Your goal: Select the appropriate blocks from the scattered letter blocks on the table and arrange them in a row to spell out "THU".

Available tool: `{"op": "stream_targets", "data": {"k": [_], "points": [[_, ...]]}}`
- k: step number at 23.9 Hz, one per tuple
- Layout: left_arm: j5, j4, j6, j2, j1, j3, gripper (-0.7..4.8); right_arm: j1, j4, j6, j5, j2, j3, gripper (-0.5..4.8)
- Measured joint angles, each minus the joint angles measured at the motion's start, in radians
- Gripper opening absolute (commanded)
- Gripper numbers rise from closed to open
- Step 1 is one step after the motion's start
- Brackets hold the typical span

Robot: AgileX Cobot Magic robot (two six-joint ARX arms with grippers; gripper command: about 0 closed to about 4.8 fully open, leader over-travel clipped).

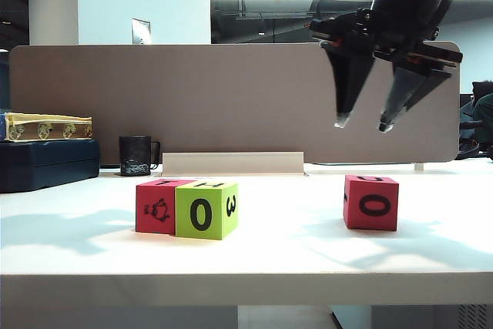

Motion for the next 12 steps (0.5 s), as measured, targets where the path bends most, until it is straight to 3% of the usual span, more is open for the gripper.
{"op": "stream_targets", "data": {"k": [12], "points": [[0.001, -0.002, 0.0, 0.0, 0.0, 0.0, -0.05, 0.0, -0.002, 0.148, 0.021, 0.104, 0.0, 3.32]]}}
